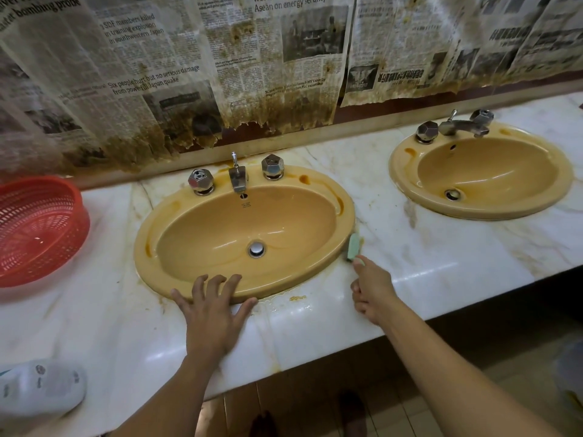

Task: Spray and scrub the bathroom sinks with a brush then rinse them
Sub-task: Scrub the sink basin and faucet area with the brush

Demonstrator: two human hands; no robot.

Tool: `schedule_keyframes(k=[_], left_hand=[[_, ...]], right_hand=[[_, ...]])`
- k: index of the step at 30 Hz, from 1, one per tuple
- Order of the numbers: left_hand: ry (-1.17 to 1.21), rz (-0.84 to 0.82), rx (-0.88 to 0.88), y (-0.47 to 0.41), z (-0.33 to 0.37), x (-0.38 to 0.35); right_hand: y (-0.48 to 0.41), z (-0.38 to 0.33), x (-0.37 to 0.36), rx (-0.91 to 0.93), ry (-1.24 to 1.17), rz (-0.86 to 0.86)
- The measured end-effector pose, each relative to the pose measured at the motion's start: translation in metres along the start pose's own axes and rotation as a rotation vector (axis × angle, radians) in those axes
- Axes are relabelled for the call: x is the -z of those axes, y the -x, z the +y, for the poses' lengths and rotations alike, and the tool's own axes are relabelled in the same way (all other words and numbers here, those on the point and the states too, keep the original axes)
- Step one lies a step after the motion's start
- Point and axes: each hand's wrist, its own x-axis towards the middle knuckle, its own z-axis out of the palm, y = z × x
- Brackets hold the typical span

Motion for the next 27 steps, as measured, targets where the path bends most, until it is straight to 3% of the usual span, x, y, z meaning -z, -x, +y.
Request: schedule_keyframes(k=[5, 10, 15, 21, 24, 27], left_hand=[[0.019, 0.003, 0.022, 0.001, 0.000, -0.003], [0.195, 0.054, 0.123, 0.004, 0.012, -0.004], [0.245, 0.088, 0.179, 0.011, 0.029, -0.013], [0.206, 0.150, 0.213, 0.014, 0.039, -0.018], [0.200, 0.157, 0.236, 0.014, 0.042, -0.018], [0.203, 0.190, 0.229, 0.014, 0.043, -0.017]], right_hand=[[0.035, 0.048, -0.011, -0.009, 0.039, -0.085], [0.000, 0.004, -0.001, 0.004, 0.010, -0.008], [-0.047, -0.044, 0.025, 0.079, 0.168, -0.034], [-0.041, -0.024, 0.050, 0.167, 0.408, -0.113], [-0.036, -0.016, 0.065, 0.120, 0.418, -0.219], [-0.054, -0.035, 0.065, 0.070, 0.365, -0.211]])
